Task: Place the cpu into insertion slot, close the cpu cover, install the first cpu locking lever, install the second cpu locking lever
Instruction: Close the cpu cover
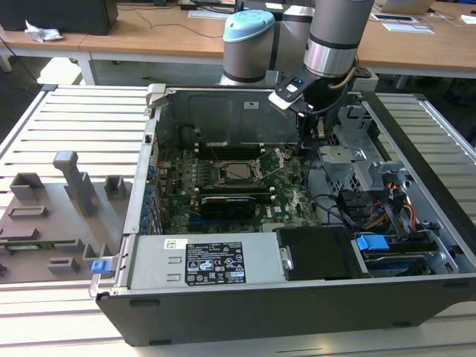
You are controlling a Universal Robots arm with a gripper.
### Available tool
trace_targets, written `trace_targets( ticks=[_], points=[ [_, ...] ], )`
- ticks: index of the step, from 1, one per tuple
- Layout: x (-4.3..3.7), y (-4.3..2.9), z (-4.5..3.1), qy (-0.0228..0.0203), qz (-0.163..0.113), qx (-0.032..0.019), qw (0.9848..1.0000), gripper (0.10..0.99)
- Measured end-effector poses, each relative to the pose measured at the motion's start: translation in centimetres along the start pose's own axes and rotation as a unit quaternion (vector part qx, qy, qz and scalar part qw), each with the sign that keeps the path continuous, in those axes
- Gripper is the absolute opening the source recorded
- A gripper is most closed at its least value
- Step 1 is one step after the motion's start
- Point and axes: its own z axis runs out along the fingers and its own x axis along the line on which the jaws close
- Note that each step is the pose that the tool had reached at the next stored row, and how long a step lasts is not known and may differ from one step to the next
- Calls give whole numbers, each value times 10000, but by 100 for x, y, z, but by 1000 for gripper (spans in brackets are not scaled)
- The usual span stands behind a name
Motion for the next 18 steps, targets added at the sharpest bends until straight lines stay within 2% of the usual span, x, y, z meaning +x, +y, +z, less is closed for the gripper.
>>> trace_targets(
  ticks=[9, 18],
  points=[
    [3, 0, 93, 0, 0, 0, 10000, 106],
    [7, -4, 237, 0, 2, 0, 10000, 106]
  ],
)
